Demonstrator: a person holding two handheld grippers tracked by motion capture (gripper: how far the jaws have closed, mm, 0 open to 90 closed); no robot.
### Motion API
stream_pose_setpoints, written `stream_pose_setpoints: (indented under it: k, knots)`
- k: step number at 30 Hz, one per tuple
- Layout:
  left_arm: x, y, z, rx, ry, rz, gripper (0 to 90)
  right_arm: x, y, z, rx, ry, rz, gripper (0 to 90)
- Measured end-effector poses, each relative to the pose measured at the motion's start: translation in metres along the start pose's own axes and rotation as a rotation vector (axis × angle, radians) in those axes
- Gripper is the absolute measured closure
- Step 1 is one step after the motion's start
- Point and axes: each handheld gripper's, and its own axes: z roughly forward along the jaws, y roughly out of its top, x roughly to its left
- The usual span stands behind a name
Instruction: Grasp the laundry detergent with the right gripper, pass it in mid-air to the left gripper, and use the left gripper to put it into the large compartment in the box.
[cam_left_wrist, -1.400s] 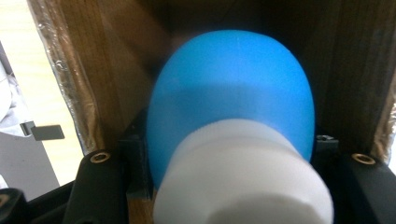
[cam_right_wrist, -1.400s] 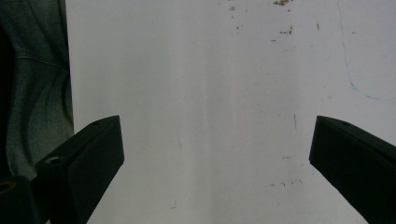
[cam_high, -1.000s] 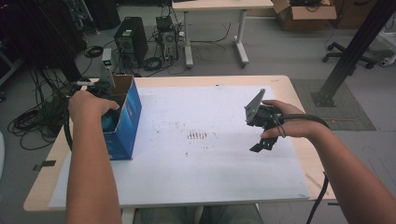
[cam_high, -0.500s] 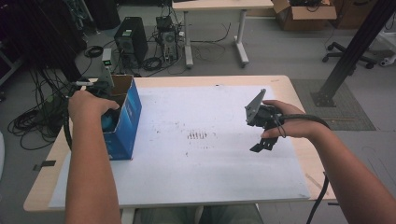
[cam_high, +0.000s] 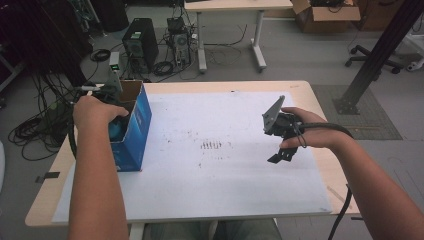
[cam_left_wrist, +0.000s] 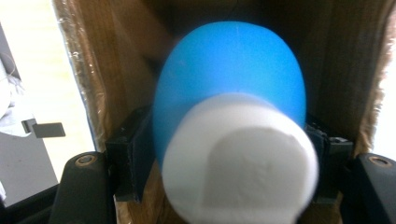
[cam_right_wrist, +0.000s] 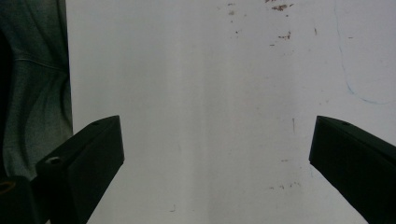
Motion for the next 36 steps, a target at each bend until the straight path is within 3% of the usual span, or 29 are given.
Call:
stream_pose_setpoints:
  k: [20, 36]
  knots:
    - [-0.003, -0.011, -0.03, -0.038, 0.033, -0.005, 21.3, 0.003, 0.002, -0.002, -0.02, -0.004, -0.023, 3.3]
    - [-0.017, -0.022, -0.071, -0.068, 0.041, 0.069, 12.7, 0.006, 0.007, -0.008, -0.032, -0.012, -0.036, 3.3]
